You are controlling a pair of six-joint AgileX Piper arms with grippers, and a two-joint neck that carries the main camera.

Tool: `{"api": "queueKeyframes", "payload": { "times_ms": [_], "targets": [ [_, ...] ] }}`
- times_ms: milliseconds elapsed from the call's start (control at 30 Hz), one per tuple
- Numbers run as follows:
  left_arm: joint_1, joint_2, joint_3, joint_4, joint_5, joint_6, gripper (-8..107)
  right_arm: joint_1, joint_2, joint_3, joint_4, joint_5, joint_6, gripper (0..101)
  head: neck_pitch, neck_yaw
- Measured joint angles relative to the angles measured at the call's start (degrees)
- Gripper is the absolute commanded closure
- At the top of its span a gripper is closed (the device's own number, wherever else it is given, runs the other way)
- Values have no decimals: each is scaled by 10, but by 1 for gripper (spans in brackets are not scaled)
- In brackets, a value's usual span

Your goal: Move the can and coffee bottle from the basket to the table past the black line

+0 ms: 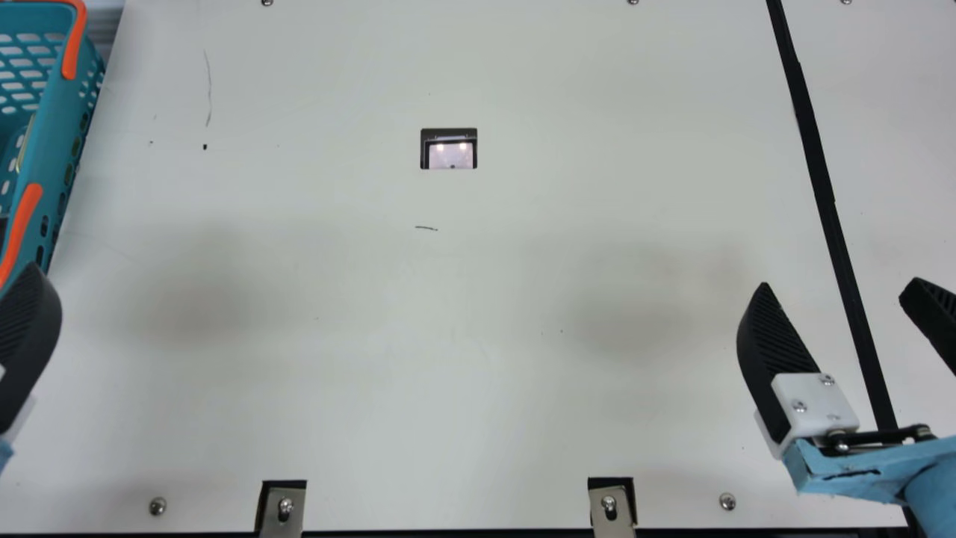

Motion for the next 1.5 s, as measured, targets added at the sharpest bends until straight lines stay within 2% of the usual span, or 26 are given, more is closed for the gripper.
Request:
{"api": "queueKeyframes", "payload": {
  "times_ms": [267, 400, 600, 900, 1100, 1233, 1333, 1500],
  "targets": [
    [0, 0, 0, 0, 0, 0, 9, -2, 15, -18, 0, -3, 5, 0, 0, 0],
    [0, 0, 0, 0, 0, 0, 9, 1, 32, -48, 0, -2, 14, 0, 0, 0],
    [0, 0, 0, 0, 0, 0, 9, 9, 58, -115, -4, 24, 33, 0, 0, 0],
    [0, 0, 0, 0, 0, 0, 9, 39, 84, -238, -20, 111, 97, 0, 0, 0],
    [0, 0, 0, 0, 0, 0, 9, 95, 91, -319, -25, 198, 175, 0, 0, 0],
    [0, 0, 0, 0, 0, 0, 9, 149, 93, -363, -7, 258, 238, 0, 0, 0],
    [0, 0, 0, 0, 0, 0, 9, 180, 89, -384, -11, 289, 266, 0, 0, 0],
    [0, 0, 0, 0, 0, 0, 9, 184, 88, -384, -10, 292, 269, 0, 0, 0]
  ]
}}
